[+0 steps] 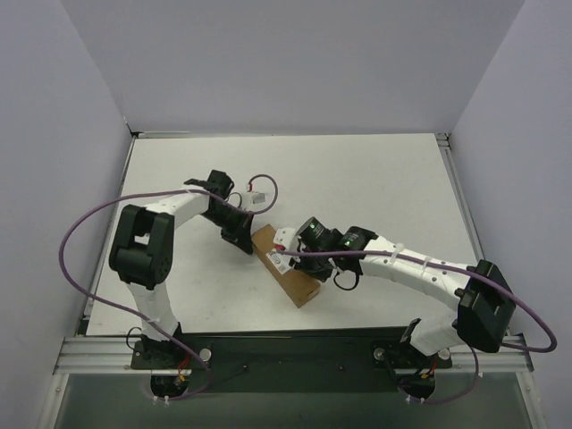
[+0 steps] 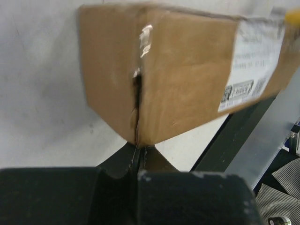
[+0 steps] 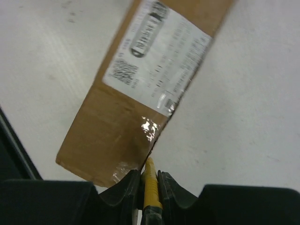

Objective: Unpack the express box

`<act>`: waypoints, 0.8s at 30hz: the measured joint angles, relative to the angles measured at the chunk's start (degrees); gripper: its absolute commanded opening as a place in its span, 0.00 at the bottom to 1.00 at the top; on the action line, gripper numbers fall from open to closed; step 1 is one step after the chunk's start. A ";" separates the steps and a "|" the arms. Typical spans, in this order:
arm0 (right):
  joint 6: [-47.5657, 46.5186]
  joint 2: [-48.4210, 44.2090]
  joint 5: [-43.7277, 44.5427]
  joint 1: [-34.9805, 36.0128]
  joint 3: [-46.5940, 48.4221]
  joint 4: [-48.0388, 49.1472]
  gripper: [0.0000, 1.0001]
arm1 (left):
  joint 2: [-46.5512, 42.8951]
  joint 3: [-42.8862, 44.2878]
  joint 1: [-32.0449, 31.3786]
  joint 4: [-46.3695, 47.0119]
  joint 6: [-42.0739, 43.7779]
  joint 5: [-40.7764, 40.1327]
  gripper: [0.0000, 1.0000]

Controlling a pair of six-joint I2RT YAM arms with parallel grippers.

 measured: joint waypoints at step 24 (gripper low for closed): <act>-0.26 -8.83 -7.02 -13.38 0.48 3.74 0.00 | -15.74 4.68 4.87 -5.84 1.81 3.10 0.00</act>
